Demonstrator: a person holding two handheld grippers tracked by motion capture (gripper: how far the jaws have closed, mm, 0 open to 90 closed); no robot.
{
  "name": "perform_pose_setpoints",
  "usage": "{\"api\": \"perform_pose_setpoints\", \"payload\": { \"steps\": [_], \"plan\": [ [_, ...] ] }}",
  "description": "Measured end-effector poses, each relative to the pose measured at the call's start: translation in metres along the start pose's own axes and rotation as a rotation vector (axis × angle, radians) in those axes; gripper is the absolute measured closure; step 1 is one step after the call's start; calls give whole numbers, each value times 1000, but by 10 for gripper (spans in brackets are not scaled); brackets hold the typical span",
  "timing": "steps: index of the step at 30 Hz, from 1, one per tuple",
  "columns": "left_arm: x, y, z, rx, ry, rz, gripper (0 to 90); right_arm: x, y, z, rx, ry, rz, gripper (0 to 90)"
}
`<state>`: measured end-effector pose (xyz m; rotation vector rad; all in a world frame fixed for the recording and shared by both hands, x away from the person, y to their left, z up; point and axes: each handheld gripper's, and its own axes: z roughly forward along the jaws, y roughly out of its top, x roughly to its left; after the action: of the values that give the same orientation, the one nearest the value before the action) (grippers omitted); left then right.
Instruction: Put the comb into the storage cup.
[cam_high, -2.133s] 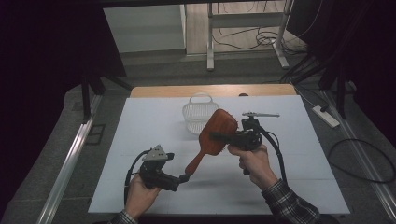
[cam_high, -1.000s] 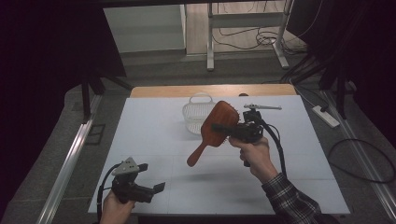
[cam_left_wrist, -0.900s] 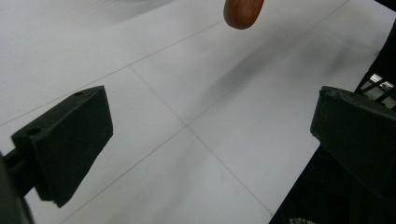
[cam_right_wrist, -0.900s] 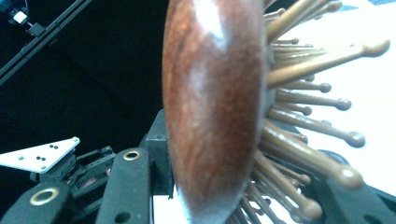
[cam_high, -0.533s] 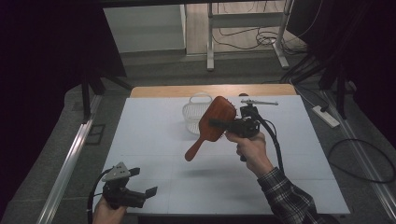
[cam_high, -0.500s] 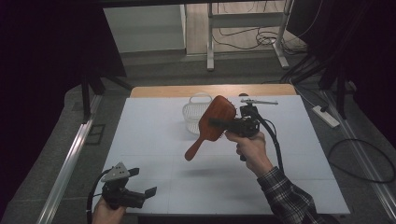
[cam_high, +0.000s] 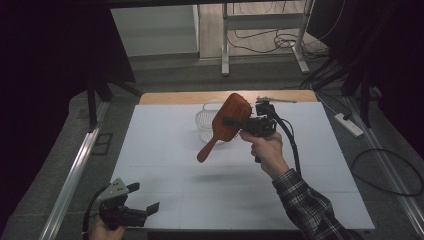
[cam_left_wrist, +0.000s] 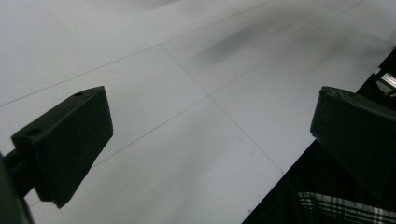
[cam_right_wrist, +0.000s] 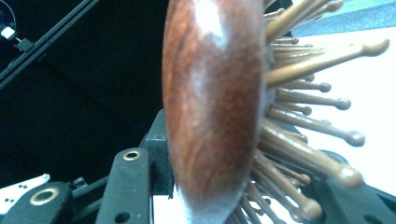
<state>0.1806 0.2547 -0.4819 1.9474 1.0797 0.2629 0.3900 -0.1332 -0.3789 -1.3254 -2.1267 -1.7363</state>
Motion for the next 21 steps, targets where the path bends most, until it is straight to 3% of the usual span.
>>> {"api": "perform_pose_setpoints", "payload": {
  "steps": [13,21],
  "plan": [
    [1,-2,-4,4,-1,3,0,0,25,5,-42,-39,-13,533],
    [2,-2,-4,2,-3,-6,0,-8,36,12,-65,-75,1,533]
  ]
}}
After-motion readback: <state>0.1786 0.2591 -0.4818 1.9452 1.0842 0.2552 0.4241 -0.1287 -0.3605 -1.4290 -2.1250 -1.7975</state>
